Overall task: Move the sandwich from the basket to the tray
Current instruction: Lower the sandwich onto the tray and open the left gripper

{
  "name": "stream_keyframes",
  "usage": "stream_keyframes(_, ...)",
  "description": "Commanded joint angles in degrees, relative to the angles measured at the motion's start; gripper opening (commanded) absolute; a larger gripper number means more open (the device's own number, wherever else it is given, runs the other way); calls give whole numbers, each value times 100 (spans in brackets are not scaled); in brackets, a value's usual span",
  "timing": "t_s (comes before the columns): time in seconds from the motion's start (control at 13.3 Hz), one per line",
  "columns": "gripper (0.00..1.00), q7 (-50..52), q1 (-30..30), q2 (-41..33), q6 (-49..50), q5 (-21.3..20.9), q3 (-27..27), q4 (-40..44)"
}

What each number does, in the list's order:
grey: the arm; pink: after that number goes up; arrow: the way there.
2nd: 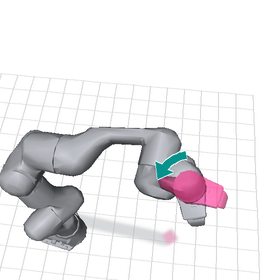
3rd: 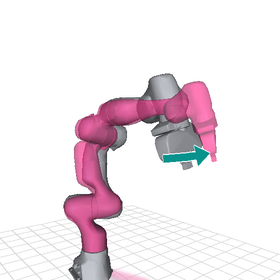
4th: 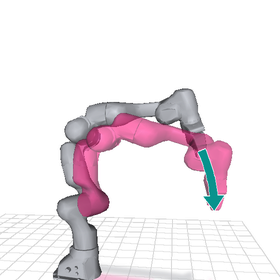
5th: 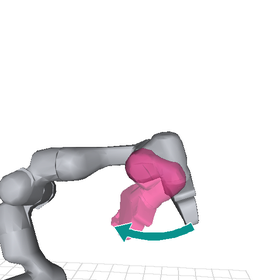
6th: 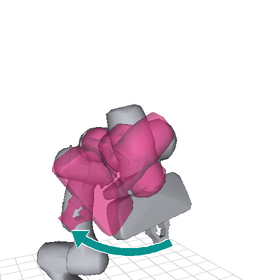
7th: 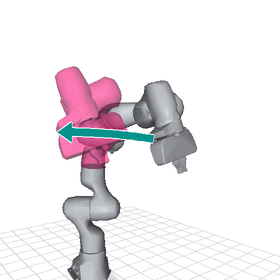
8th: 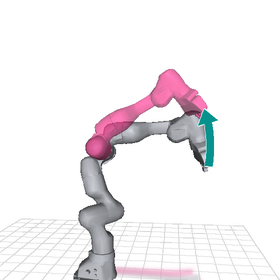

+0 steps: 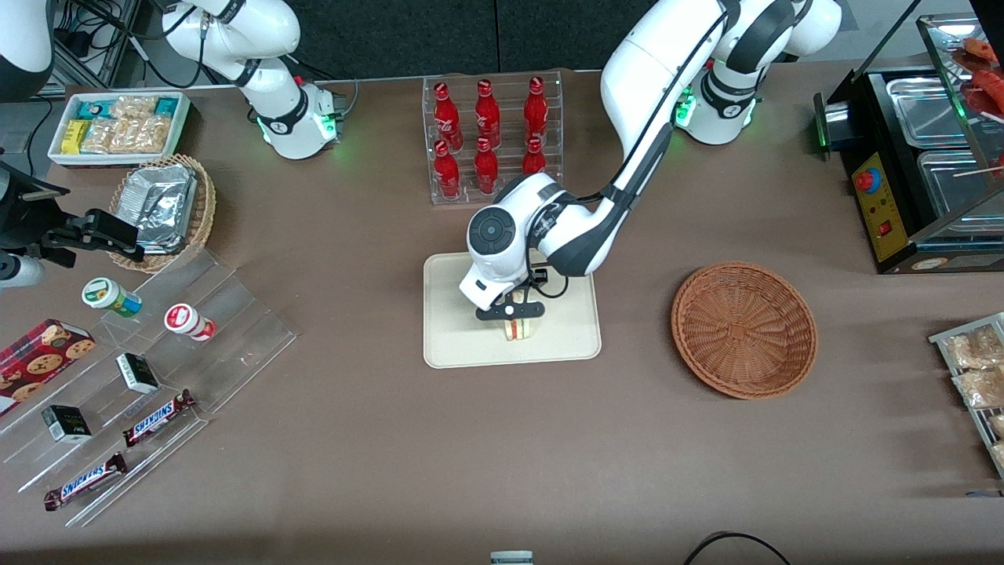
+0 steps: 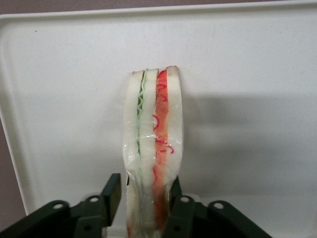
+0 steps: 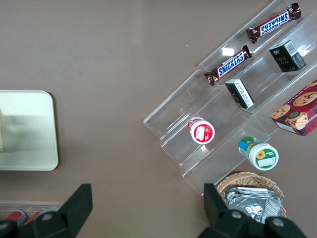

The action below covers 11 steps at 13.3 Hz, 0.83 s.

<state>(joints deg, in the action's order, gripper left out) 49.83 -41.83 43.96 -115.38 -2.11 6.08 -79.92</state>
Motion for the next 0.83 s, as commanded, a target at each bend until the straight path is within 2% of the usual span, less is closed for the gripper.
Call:
stream_keyframes(0.0, 100, 133, -98, 17, 41, -88, -90, 179)
stream_keyframes(0.3, 100, 159, 7, -342, 129, -36, -107, 127)
stream_keyframes(0.75, 100, -25, 806, -748, 831, 26, -107, 13)
